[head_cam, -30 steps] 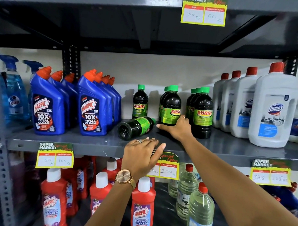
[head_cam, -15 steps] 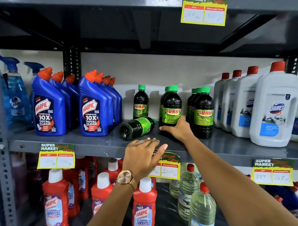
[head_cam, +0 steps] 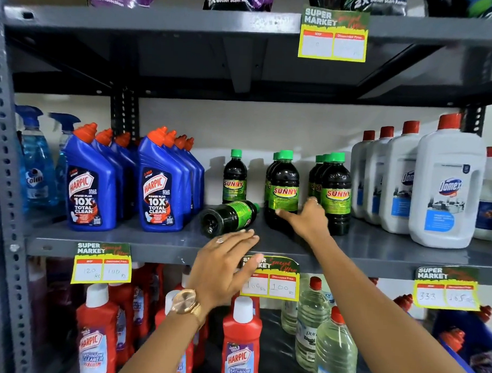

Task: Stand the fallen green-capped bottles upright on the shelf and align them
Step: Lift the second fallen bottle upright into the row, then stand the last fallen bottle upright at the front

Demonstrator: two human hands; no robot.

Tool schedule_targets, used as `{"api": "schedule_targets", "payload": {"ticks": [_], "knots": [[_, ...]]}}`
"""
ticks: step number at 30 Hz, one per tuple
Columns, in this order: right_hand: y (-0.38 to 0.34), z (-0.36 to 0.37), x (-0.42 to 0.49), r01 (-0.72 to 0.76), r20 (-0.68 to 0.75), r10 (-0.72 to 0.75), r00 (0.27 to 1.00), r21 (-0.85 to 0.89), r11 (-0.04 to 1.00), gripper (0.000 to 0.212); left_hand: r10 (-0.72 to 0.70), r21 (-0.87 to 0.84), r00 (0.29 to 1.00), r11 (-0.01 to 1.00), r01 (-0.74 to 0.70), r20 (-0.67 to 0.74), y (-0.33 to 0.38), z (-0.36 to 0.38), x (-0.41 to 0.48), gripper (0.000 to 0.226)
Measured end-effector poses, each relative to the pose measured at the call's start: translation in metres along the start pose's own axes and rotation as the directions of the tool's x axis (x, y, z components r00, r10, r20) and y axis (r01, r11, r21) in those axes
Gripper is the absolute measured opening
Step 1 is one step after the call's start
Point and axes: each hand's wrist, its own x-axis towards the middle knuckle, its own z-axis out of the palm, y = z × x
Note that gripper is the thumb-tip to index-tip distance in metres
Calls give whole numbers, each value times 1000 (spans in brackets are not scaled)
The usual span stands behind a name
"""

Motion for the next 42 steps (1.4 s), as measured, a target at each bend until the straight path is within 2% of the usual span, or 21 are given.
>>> {"api": "schedule_targets", "payload": {"ticks": [1,3,4,6,8,10,12,13,15,19,20,22,24,26,29,31,33,36,42], "knots": [[-3,-3,-7,91,-100,-102,990,-112,990,57,-16,0,998,1000,16,-62,-8,-7,-7,45],[-14,-11,-26,258,-236,-316,919,-247,934,21,-88,53,981,994,99,-173,-30,-20,-20,37],[-22,-13,-33,315,-254,-376,891,-252,915,16,-131,97,973,984,151,-189,-42,-26,-24,35],[-44,-7,-39,348,-183,-396,900,-246,905,38,-189,215,971,952,218,-146,-62,-34,-25,35],[-64,8,-31,303,23,-307,951,-242,922,59,-214,302,974,926,227,-76,-72,-36,-21,46],[-81,29,-19,179,285,-112,952,-224,958,81,-226,331,973,915,231,-52,-74,-34,-19,64],[-92,46,-7,-39,511,115,852,-157,987,87,-223,348,974,910,224,-44,-73,-33,-19,72],[-95,50,-2,-124,580,201,790,-170,978,81,-215,354,976,911,212,-32,-74,-32,-20,73],[-100,50,6,-240,632,308,711,-193,951,72,-206,360,978,911,201,-23,-77,-32,-20,75],[-100,54,5,-421,641,345,686,-36,906,57,-223,379,975,902,209,-9,-75,-33,-20,63],[-95,60,2,-465,641,341,687,28,885,58,-227,378,974,901,214,-10,-75,-33,-20,57],[-82,71,0,-481,605,266,750,223,848,67,-240,366,971,902,229,-17,-73,-34,-21,49],[-73,73,-4,-432,515,189,836,406,806,75,-239,352,971,907,233,-28,-72,-34,-21,46],[-68,69,-9,-338,386,143,911,503,795,75,-214,359,975,907,219,-56,-72,-34,-21,45],[-67,62,-9,-82,117,33,993,450,889,51,-193,361,979,910,206,-70,-73,-36,-21,45],[-67,64,-5,95,6,-104,995,359,928,46,-186,367,979,908,203,-80,-73,-35,-22,44],[-68,69,-4,186,-10,-190,982,251,950,54,-182,358,979,912,201,-87,-73,-33,-22,43],[-70,78,-1,179,9,-185,983,199,964,64,-192,348,977,913,213,-94,-74,-33,-22,43],[-72,87,-2,-28,222,-73,972,422,906,64,-215,332,971,913,237,-103,-75,-29,-23,42]]}}
